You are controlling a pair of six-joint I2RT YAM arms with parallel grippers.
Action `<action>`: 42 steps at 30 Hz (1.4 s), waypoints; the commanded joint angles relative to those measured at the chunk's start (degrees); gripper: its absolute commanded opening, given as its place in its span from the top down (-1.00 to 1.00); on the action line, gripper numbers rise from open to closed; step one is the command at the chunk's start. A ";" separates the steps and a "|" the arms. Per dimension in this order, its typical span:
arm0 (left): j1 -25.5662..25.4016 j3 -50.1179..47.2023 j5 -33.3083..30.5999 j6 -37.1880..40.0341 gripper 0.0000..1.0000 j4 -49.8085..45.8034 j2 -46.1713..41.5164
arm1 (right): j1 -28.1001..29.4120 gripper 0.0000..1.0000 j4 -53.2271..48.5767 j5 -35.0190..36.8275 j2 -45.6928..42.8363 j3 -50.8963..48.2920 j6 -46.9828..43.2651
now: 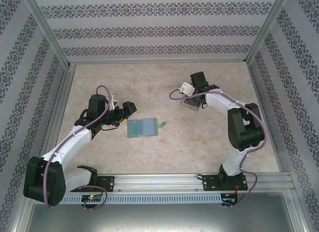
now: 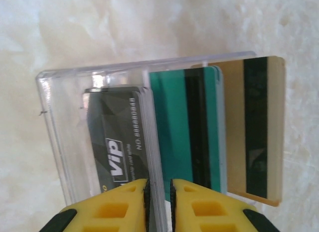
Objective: Take the credit cards out of the card holder
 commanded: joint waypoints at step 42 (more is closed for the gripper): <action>2.39 3.44 -4.24 5.92 0.03 -9.45 19.84 | 29.14 0.71 3.82 -15.05 7.33 -1.22 74.04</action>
